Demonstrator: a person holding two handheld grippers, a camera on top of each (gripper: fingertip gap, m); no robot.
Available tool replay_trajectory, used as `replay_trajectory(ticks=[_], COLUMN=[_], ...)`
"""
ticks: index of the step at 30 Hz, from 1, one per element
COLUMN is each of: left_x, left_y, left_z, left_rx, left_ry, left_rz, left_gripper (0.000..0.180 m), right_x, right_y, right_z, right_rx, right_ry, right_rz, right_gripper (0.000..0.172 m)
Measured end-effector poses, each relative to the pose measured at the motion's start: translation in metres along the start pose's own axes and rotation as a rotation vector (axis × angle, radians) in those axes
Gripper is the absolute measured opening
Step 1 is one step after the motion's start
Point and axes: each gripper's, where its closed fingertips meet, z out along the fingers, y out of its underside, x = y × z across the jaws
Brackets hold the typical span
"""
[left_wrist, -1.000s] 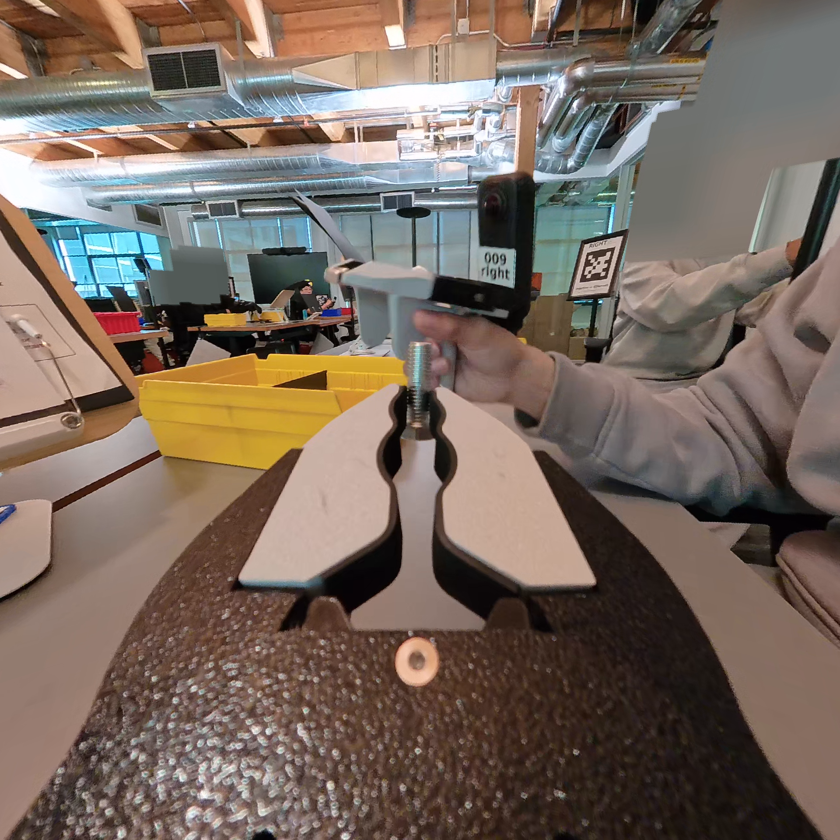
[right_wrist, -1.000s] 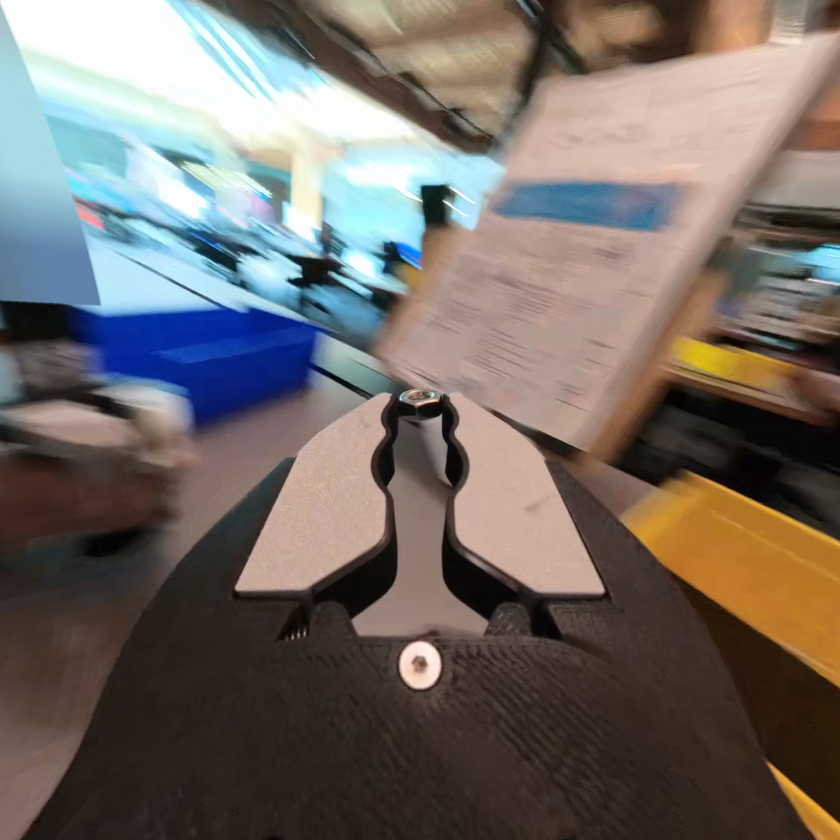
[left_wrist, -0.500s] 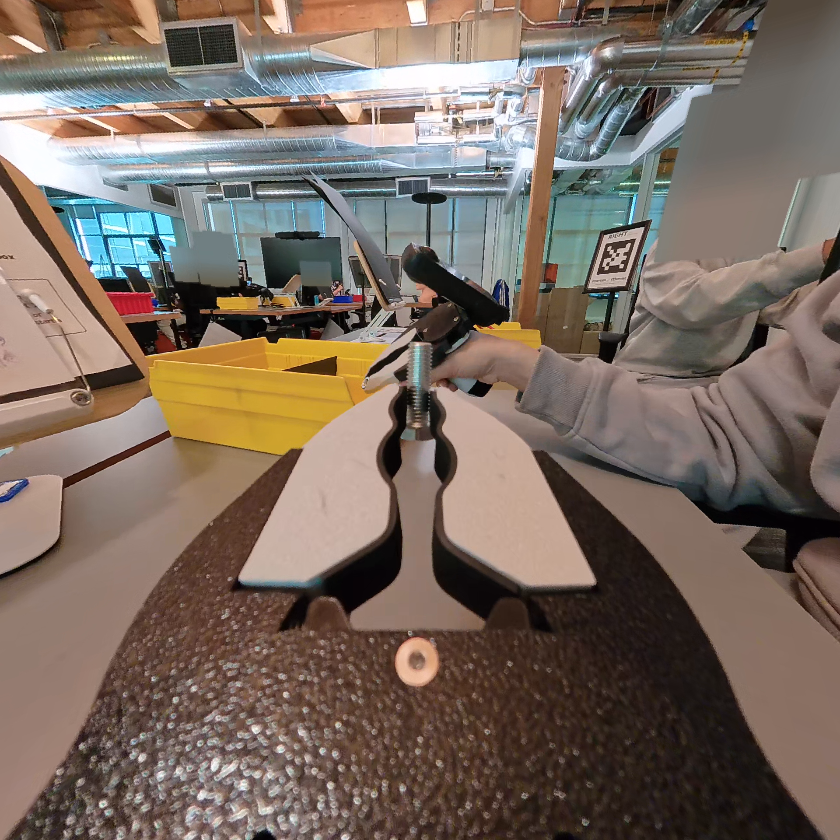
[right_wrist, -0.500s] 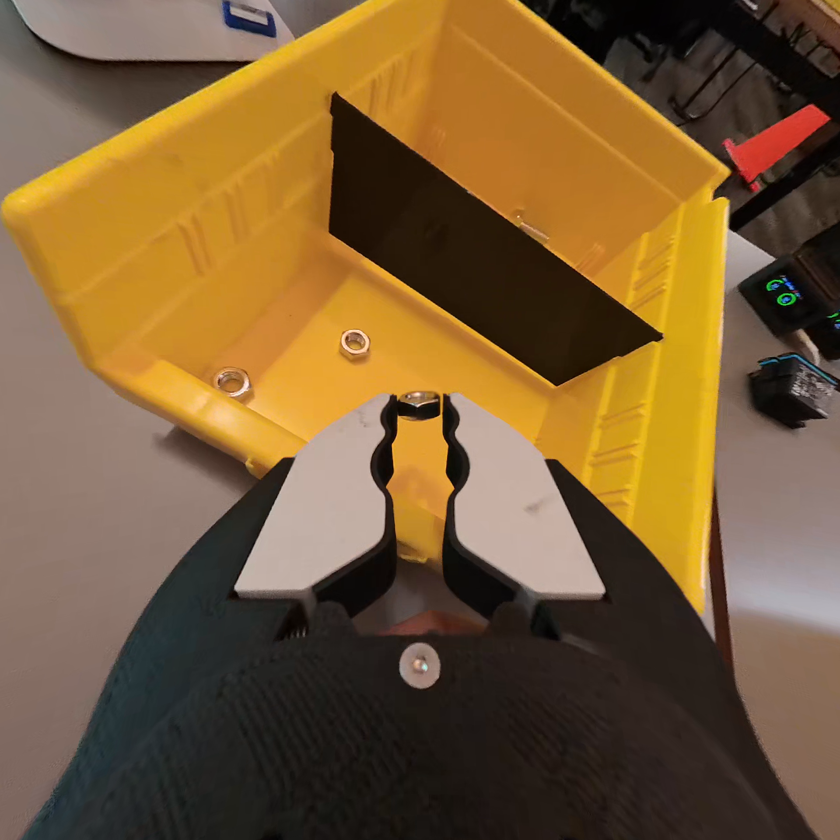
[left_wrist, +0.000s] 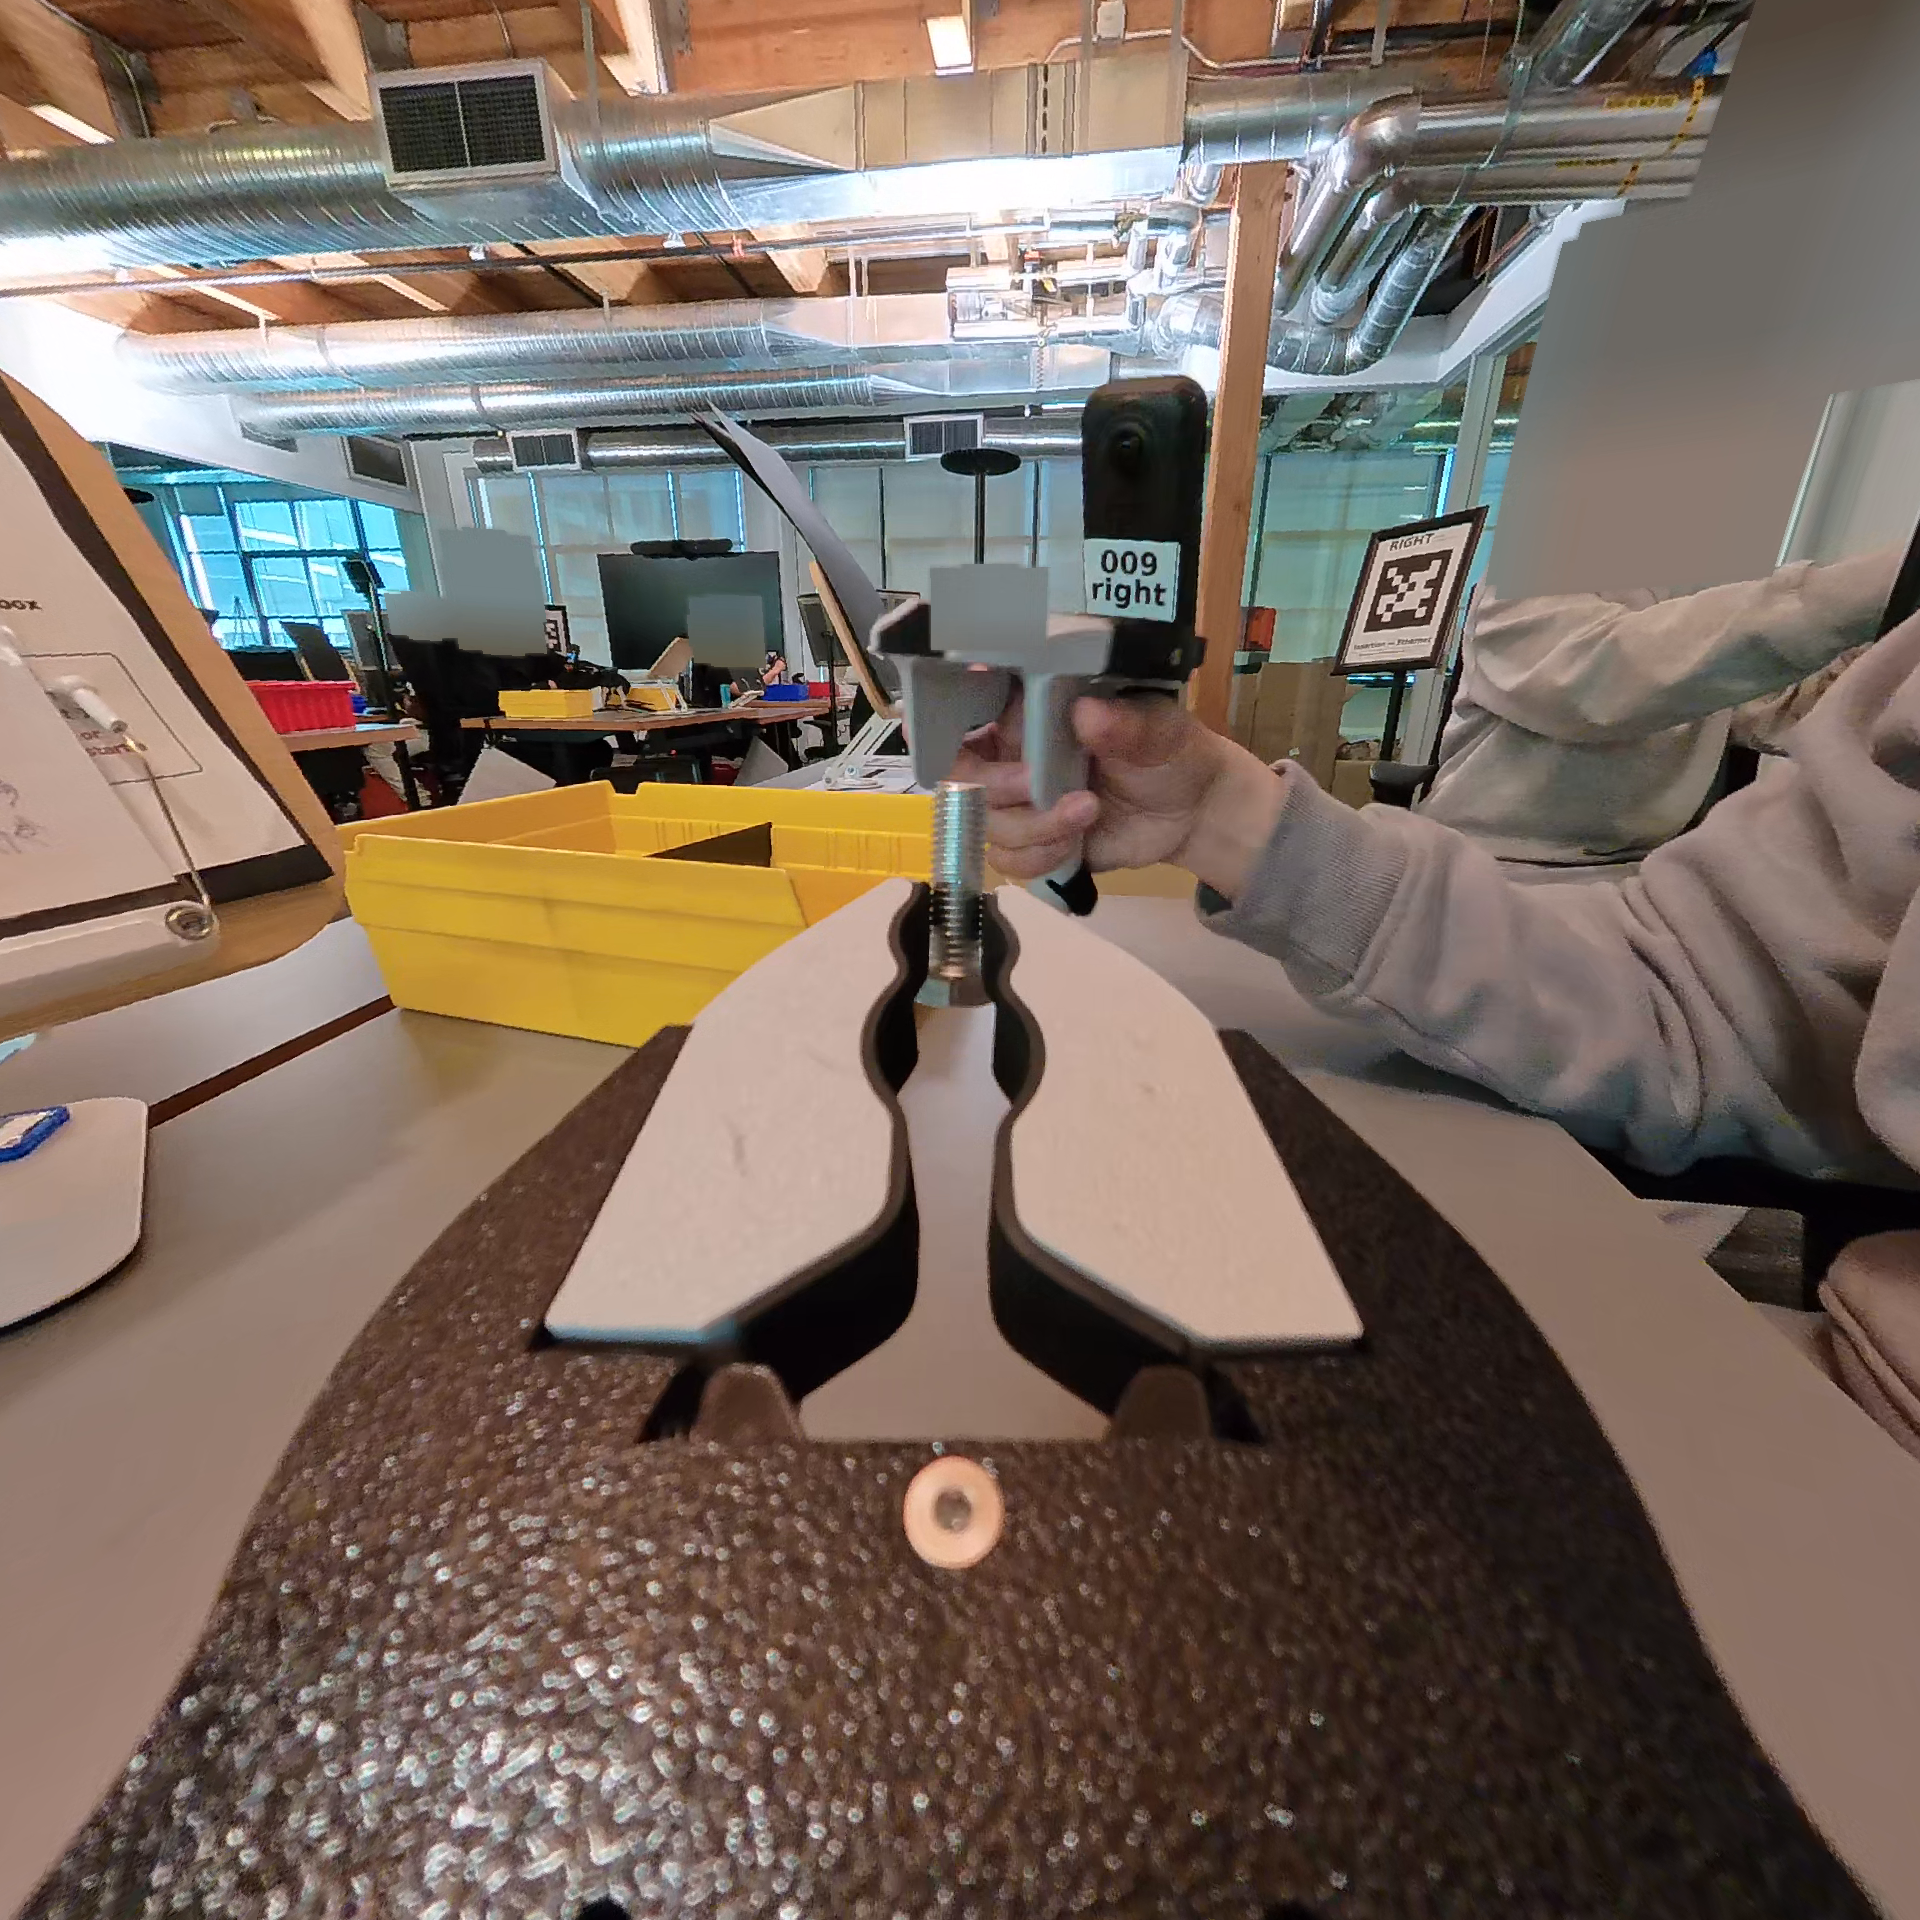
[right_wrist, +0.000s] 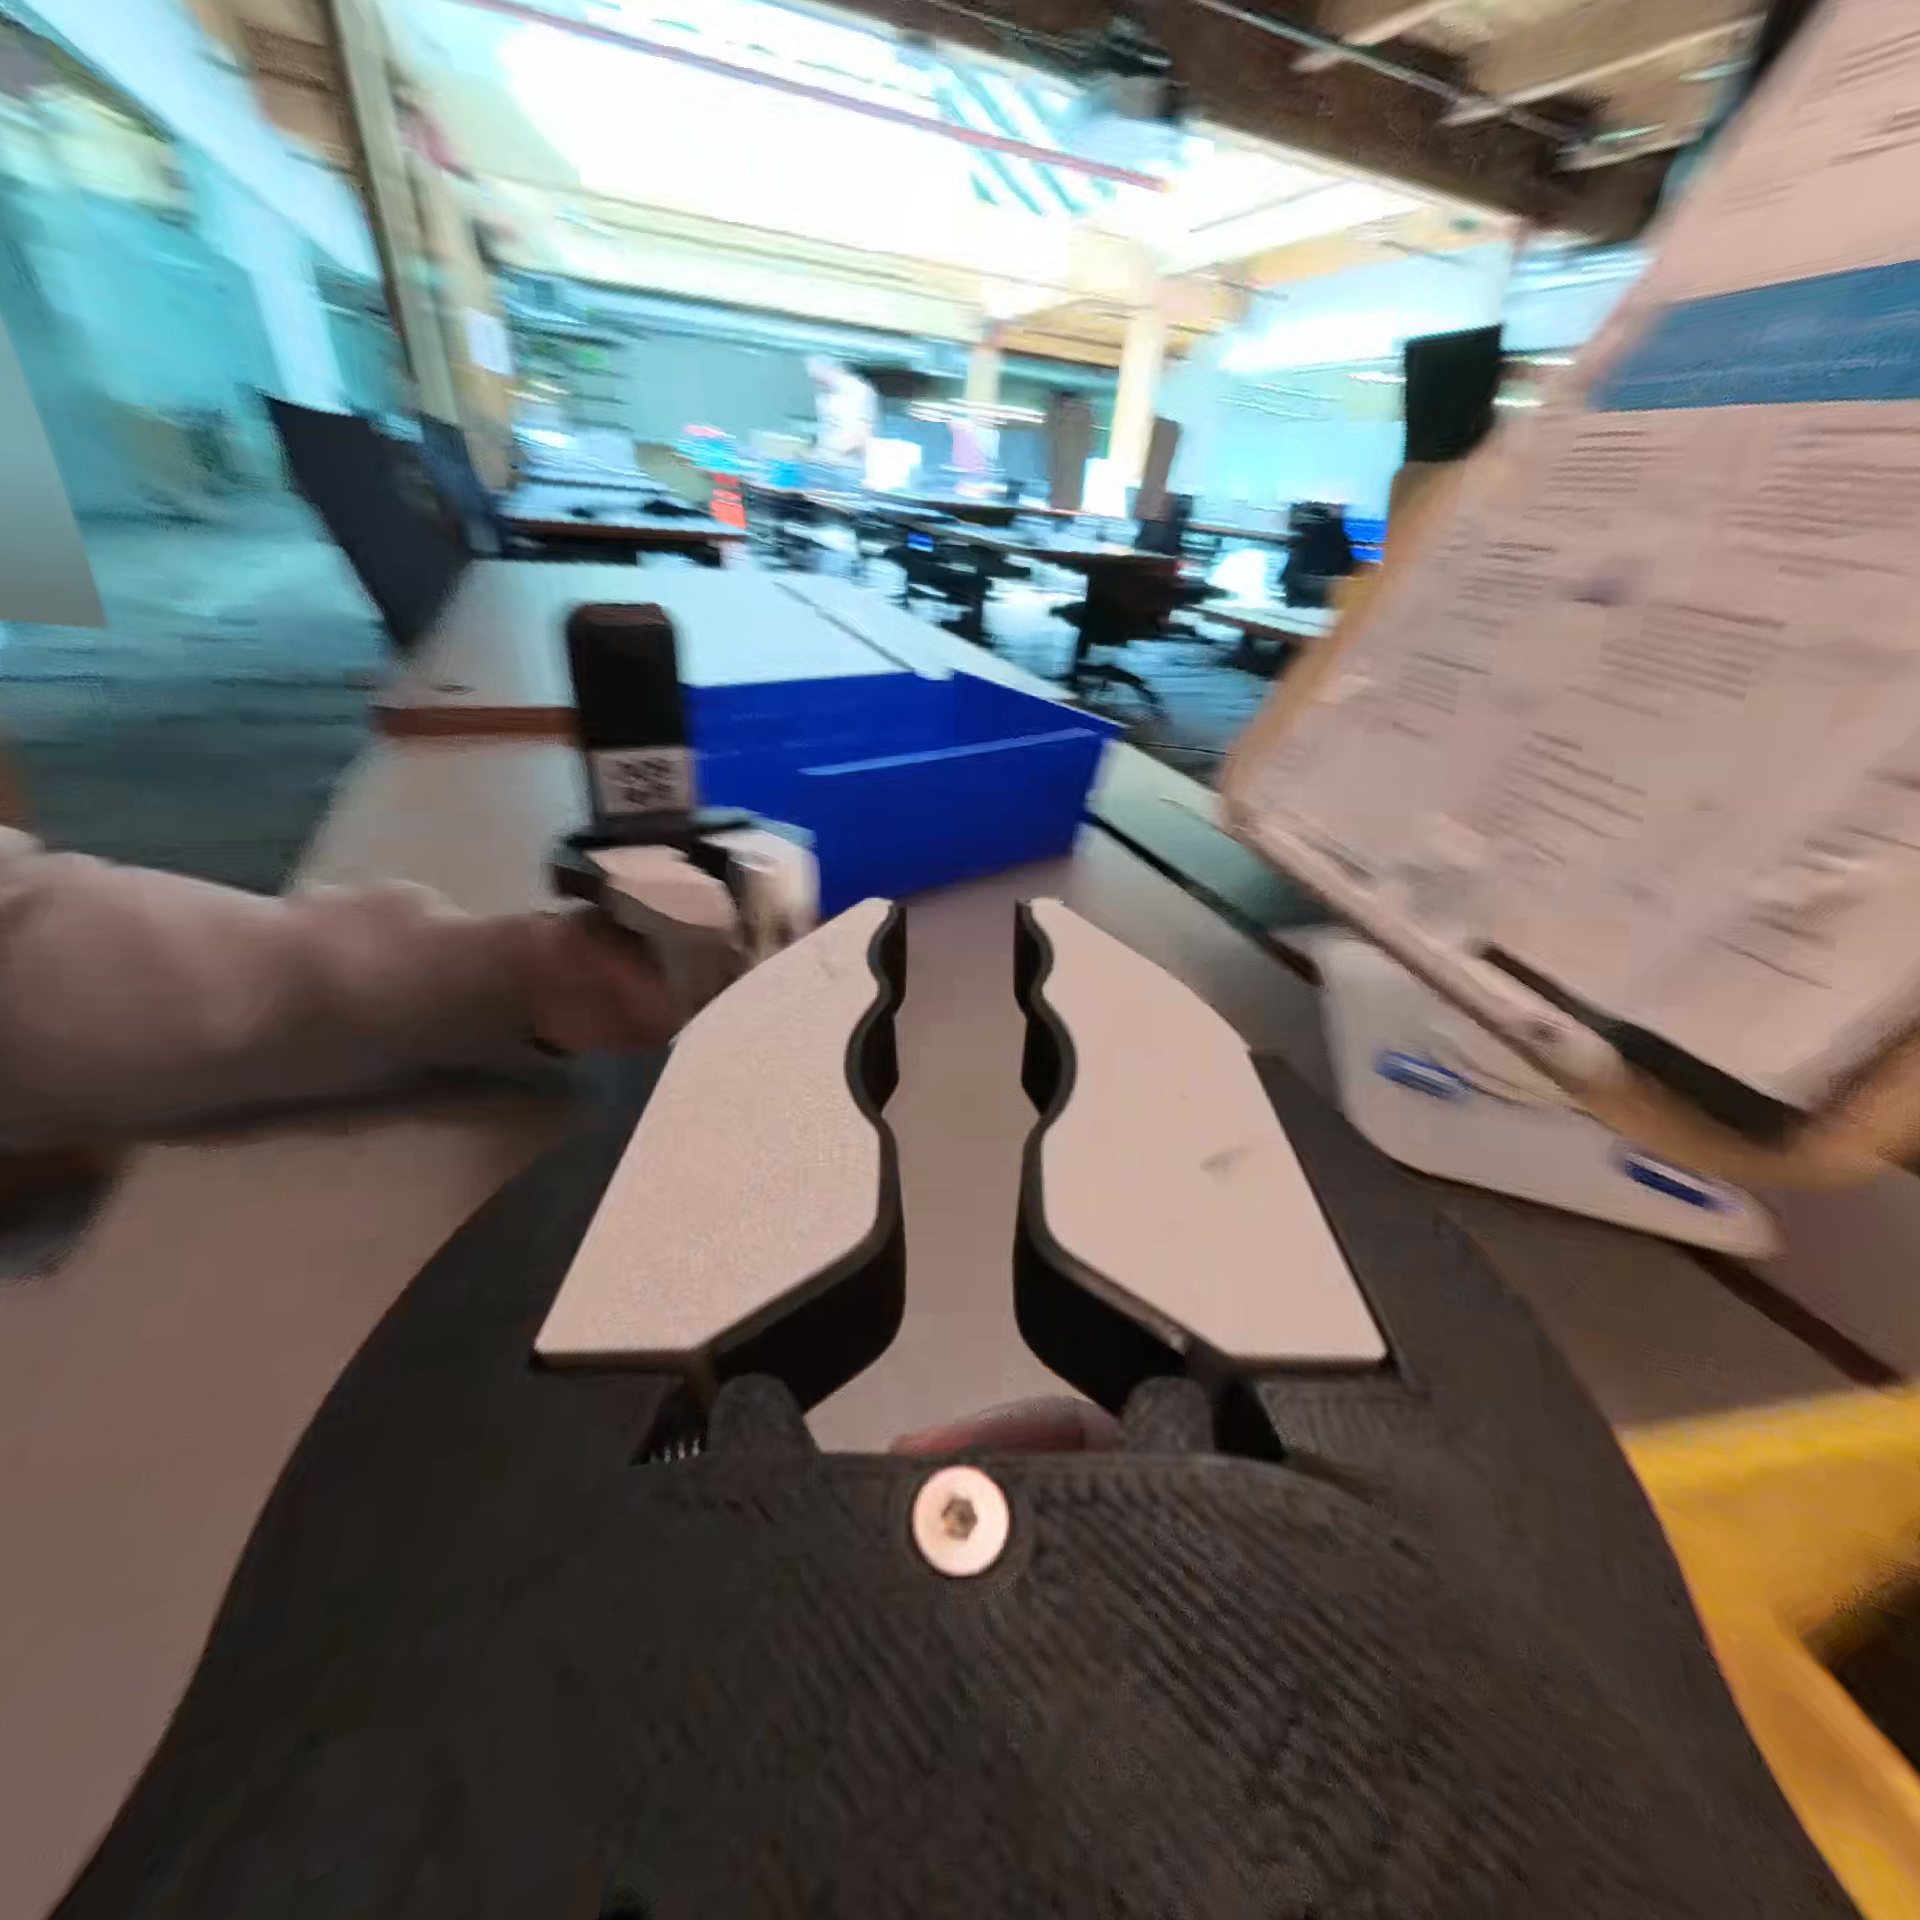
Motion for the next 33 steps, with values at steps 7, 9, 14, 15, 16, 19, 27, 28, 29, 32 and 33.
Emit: replay_trajectory(ticks=[7,9,14,15,16,19,27,28,29,32,33], left_x=[0.003,0.003,0.004,0.003,0.002,0.000,-0.004,-0.009,-0.014,-0.021,-0.021], left_y=[-0.004,-0.004,-0.005,-0.004,-0.003,0.000,-0.006,-0.009,-0.011,-0.008,-0.008], left_z=[0.000,0.000,0.000,-0.001,-0.001,-0.002,0.003,0.002,-0.001,-0.006,-0.006], left_rx=[0.014,0.016,0.022,0.018,0.013,0.009,0.056,0.077,0.088,0.049,0.039], left_ry=[0.010,0.012,0.015,0.010,0.005,0.000,-0.061,-0.103,-0.145,-0.206,-0.211], left_rz=[0.008,0.008,0.012,0.013,0.012,0.003,0.013,0.016,0.027,0.057,0.055], left_gripper=[0.008,0.008,0.008,0.008,0.008,0.008,0.012,0.025,0.035,0.037,0.037], right_x=[-0.052,-0.062,-0.059,-0.059,-0.058,-0.056,-0.052,-0.047,-0.038,0.017,0.042], right_y=[0.029,0.025,0.025,0.027,0.028,0.031,0.026,0.023,0.019,0.006,0.001], right_z=[0.061,0.067,0.074,0.075,0.076,0.077,0.071,0.067,0.061,0.026,0.010], right_rx=[-0.111,-0.068,-0.043,-0.046,-0.053,-0.053,-0.089,-0.101,-0.114,-0.234,-0.303], right_ry=[-0.105,-0.144,-0.084,-0.080,-0.075,-0.063,-0.032,-0.008,0.032,0.268,0.346], right_rz=[-0.050,-0.021,-0.044,-0.038,-0.037,-0.043,-0.112,-0.134,-0.157,-0.275,-0.316], right_gripper=[0.025,0.017,0.009,0.009,0.009,0.009,0.009,0.009,0.009,0.009,0.009])
